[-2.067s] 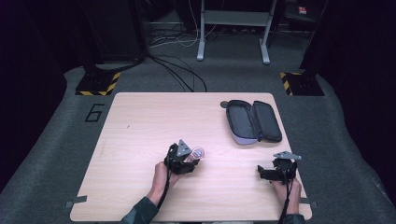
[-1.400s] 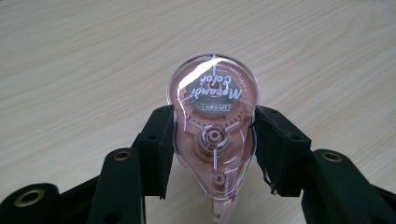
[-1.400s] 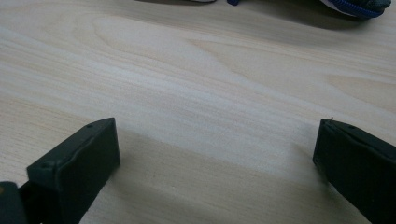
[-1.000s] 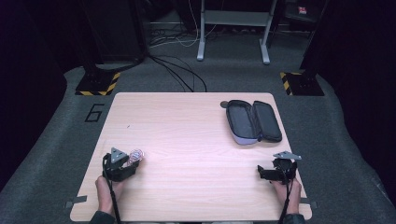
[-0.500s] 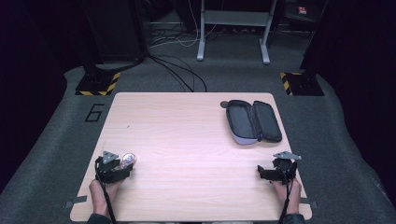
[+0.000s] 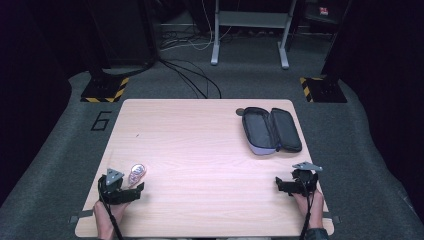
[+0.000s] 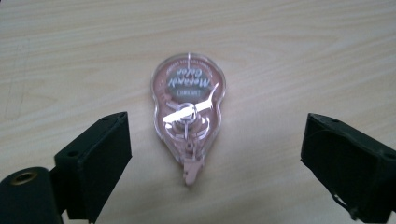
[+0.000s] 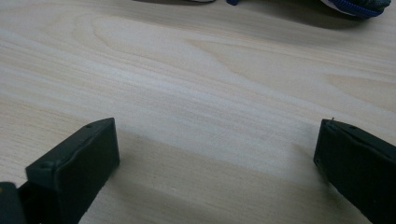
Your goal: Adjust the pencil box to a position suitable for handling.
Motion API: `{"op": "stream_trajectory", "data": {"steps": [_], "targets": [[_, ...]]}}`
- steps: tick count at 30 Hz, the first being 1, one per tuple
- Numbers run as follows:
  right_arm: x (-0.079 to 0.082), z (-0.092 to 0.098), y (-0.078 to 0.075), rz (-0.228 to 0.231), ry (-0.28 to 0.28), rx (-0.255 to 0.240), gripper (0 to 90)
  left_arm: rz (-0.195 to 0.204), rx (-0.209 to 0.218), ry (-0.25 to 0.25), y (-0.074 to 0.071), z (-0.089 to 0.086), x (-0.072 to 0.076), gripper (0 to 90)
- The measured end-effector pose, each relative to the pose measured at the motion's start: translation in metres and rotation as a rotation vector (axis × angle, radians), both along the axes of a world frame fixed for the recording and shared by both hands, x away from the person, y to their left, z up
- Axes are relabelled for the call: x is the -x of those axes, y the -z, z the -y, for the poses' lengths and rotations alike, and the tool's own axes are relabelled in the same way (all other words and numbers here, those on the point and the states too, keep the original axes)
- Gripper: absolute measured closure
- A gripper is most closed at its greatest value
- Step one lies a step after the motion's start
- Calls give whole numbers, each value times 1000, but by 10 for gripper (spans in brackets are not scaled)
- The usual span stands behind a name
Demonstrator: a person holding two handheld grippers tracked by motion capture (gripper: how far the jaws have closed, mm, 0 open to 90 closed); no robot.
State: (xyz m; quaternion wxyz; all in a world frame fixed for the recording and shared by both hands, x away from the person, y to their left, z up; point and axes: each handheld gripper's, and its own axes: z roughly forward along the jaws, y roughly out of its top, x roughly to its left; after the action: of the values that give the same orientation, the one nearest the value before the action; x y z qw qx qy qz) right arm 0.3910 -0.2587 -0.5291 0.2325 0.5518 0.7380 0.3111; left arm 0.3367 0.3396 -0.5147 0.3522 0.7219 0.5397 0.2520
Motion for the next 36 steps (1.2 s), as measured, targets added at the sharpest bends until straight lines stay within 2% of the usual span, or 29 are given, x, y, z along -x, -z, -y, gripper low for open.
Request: {"op": "stream_trajectory", "data": {"steps": [2,3,4,6,10,12,14,15,16,17,19,21,23,24,25,26,27,28,29,30,34,36], "targets": [[-1,0,-2,-21,10,-1,4,1,-8,-14,3,-1,6,66],[-1,0,-3,-27,21,-5,19,-11,-12,-14,3,-3,8,58],[-2,1,-3,-23,30,-18,19,-17,-20,-22,4,-5,10,55],[-4,5,-6,-33,47,-84,22,-26,-17,-32,7,-8,12,51],[-6,4,-16,-16,59,-113,23,-27,-13,-51,13,-13,14,43],[-12,-7,-30,13,30,-138,32,-33,-13,-49,15,-15,15,41],[-15,-11,-34,21,18,-145,33,-36,-12,-54,16,-15,15,41],[-22,-22,-43,35,-10,-151,50,-34,-15,-55,16,-15,15,38],[-22,-22,-43,35,-10,-151,50,-33,-15,-57,17,-16,15,38],[-29,-32,-50,43,-29,-148,69,-45,-20,-52,17,-16,14,36],[-33,-38,-53,53,-40,-142,86,-59,-26,-50,17,-15,13,33],[-43,-51,-61,68,-68,-137,121,-58,-39,-50,18,-14,12,25],[-57,-67,-65,72,-94,-127,148,-59,-33,-53,18,-14,12,20],[-57,-67,-65,72,-94,-127,148,-59,-33,-53,18,-14,12,19],[-69,-76,-65,69,-104,-122,171,-58,-33,-53,18,-14,12,19],[-69,-76,-65,69,-104,-122,171,-58,-34,-53,18,-14,12,19],[-80,-84,-64,56,-115,-124,202,-58,-38,-54,18,-14,12,19],[-80,-84,-64,56,-115,-124,202,-58,-38,-54,18,-14,12,19],[-90,-91,-62,55,-117,-118,250,-59,-37,-54,18,-14,12,19],[-90,-91,-62,55,-117,-118,250,-59,-37,-54,18,-14,12,19],[-105,-102,-58,55,-120,-85,377,-57,-34,-56,18,-14,12,18],[-111,-107,-58,46,-117,-88,425,-60,-37,-56,18,-14,12,18]]}}
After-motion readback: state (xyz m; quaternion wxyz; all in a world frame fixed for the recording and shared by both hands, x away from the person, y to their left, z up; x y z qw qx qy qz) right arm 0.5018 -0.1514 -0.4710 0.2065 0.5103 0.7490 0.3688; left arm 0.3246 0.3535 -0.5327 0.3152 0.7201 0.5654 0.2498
